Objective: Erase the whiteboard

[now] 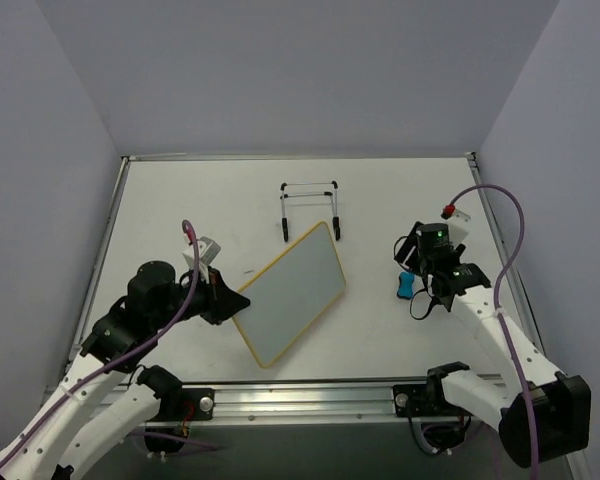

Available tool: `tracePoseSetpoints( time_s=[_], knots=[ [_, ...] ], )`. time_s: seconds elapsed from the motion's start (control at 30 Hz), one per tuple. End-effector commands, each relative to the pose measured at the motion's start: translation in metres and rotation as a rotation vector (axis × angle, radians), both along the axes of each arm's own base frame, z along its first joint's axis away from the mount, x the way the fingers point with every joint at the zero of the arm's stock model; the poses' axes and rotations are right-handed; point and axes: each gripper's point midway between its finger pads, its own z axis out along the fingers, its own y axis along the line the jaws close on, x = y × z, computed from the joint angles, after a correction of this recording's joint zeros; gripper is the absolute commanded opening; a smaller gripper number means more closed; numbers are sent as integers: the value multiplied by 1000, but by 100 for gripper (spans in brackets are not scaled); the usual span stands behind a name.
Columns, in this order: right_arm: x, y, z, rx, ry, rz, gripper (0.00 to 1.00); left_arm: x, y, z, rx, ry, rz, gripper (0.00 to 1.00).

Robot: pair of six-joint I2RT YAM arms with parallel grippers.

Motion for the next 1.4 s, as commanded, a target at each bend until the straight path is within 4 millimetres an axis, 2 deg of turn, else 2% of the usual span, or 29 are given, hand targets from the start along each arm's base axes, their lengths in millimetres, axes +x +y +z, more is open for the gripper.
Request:
tracePoseSetpoints(
  time_s=[0.0,0.07,0.13,0.2,0.23,0.27,0.3,0.33,0.37,0.5,0.7,0.73,0.77,0.8,0.9,0.93,0.97,1.0,1.03,1.07,1.1,1.13,1.17,1.23,1.27,1.33,1.37],
  knots=[
    [-9,-1,23,-10,-28,41,64,9,-20,60,-88,-163,-98,2],
    [-10,1,36,10,-69,50,64,18,-30,61,-86,-145,-120,2],
    [-12,5,52,33,-107,73,65,23,-37,73,-93,-150,-143,2],
    [-17,7,63,37,-130,97,65,32,-46,72,-78,-129,-167,2],
    [-18,7,68,38,-139,104,66,37,-49,85,-86,-147,-176,2],
    [-19,9,76,41,-155,118,66,44,-56,80,-68,-127,-197,2],
    [-23,7,81,33,-164,125,67,48,-59,84,-74,-128,-213,2],
    [-24,7,85,30,-171,128,67,48,-63,98,-94,-146,-247,2],
    [-26,6,91,28,-183,127,68,56,-70,95,-92,-136,-270,2],
    [-36,6,108,43,-232,144,68,74,-76,115,-142,-158,-359,2],
    [-43,7,118,49,-265,165,69,121,-59,136,-188,-193,-426,2],
    [-43,9,119,55,-266,174,70,129,-56,136,-183,-192,-420,2],
    [-43,10,119,56,-267,179,70,141,-53,123,-155,-165,-422,2],
    [-43,10,119,55,-268,179,70,149,-49,139,-144,-219,-426,2],
    [-44,12,120,57,-272,191,70,182,-41,127,-101,-232,-411,2],
    [-44,12,121,60,-273,193,70,187,-37,140,-116,-275,-443,2],
    [-44,13,122,61,-275,200,70,203,-36,125,-115,-242,-452,2],
    [-44,14,122,62,-278,204,70,209,-34,126,-117,-257,-474,2],
    [-44,14,123,62,-279,207,70,209,-32,143,-144,-305,-528,2],
    [-45,15,122,63,-277,213,70,220,-34,128,-146,-278,-552,2],
    [-45,16,123,64,-279,218,70,223,-35,128,-146,-295,-574,2],
    [-45,16,123,63,-282,223,70,228,-37,140,-144,-335,-586,2],
    [-46,16,121,61,-275,226,70,240,-38,123,-142,-299,-592,2],
    [-47,17,123,64,-278,229,70,247,-38,119,-130,-304,-618,2],
    [-47,18,123,65,-281,234,70,260,-35,110,-93,-296,-613,2],
    [-49,18,126,67,-287,239,70,269,-31,104,-80,-296,-613,2],
    [-49,19,126,66,-286,243,70,284,-25,102,-106,-308,-601,2]
  ],
)
